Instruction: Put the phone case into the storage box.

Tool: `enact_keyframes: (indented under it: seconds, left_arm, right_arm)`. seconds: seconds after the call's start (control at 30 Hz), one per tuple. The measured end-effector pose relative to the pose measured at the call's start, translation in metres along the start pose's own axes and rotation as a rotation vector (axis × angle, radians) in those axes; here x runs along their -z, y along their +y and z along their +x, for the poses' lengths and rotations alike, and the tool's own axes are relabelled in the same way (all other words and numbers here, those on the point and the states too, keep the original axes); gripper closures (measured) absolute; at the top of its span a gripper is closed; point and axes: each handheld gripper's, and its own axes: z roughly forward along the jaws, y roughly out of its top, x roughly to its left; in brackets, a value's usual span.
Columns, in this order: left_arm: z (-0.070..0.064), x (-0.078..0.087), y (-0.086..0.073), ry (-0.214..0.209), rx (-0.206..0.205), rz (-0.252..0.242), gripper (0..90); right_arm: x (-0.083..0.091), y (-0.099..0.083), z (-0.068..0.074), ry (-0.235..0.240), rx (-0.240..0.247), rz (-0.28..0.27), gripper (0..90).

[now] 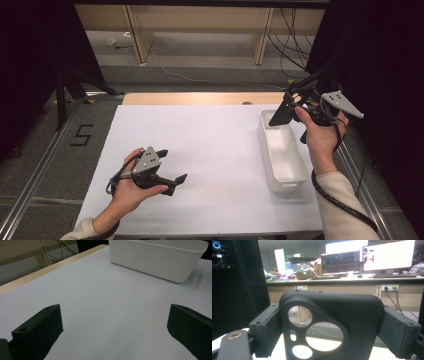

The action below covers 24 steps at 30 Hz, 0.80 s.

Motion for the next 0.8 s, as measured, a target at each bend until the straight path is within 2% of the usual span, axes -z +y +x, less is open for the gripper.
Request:
enact_keyframes:
  seconds: [0.8]
  left_arm:
    - [0.0001,-0.0001,0.0001,0.000,0.001,0.000,0.0]
  right_arm:
    - [-0.0086,-0.0014,-0.0023,-0.005,0.006,0.011,15.2]
